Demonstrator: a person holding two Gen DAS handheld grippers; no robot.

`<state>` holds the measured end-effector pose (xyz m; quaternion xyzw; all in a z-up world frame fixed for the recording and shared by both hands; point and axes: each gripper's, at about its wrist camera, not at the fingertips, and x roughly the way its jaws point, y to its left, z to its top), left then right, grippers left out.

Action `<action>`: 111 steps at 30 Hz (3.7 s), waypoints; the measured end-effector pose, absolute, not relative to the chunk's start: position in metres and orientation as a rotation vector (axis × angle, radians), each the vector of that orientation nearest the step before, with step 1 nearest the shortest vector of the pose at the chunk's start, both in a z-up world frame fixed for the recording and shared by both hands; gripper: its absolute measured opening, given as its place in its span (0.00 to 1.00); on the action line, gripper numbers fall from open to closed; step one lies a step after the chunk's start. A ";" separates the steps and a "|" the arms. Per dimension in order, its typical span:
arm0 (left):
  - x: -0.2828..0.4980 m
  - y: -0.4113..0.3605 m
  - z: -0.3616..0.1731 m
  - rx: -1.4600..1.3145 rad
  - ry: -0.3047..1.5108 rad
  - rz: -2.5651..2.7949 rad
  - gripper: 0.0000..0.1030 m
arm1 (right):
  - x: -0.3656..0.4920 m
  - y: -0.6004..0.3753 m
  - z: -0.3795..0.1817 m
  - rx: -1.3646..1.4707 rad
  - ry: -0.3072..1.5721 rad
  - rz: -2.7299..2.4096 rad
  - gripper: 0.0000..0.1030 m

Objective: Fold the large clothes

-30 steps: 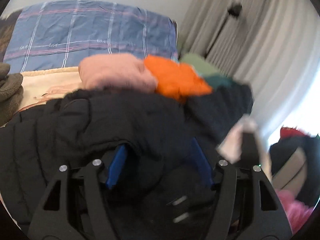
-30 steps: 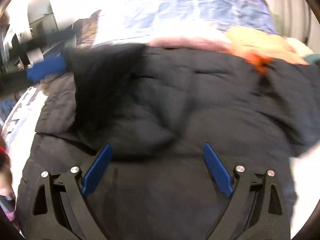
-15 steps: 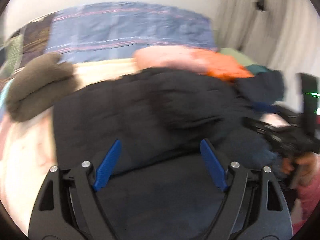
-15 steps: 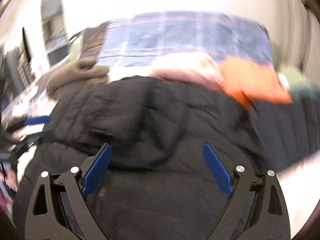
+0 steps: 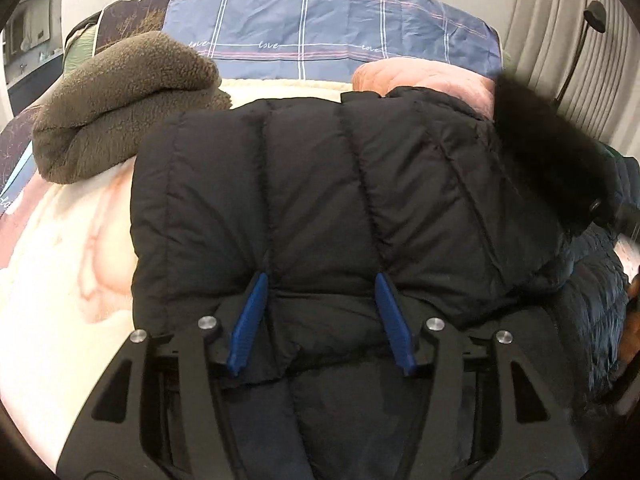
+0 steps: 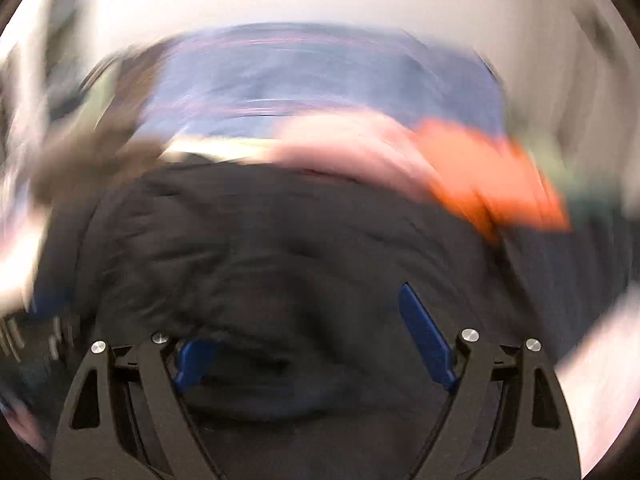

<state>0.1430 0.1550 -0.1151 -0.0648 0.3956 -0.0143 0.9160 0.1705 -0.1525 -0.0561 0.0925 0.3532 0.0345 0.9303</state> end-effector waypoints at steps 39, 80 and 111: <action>0.163 0.063 -0.050 -0.035 0.686 -0.320 0.68 | 0.194 -0.194 -0.124 0.258 0.859 0.205 0.00; 0.204 0.014 -0.129 0.035 0.828 -0.250 0.77 | 0.155 -0.562 -0.078 1.148 0.346 -0.164 0.05; 0.149 0.131 -0.051 -0.452 0.666 -0.385 0.85 | 0.108 -0.120 -0.091 -0.128 0.710 0.675 0.43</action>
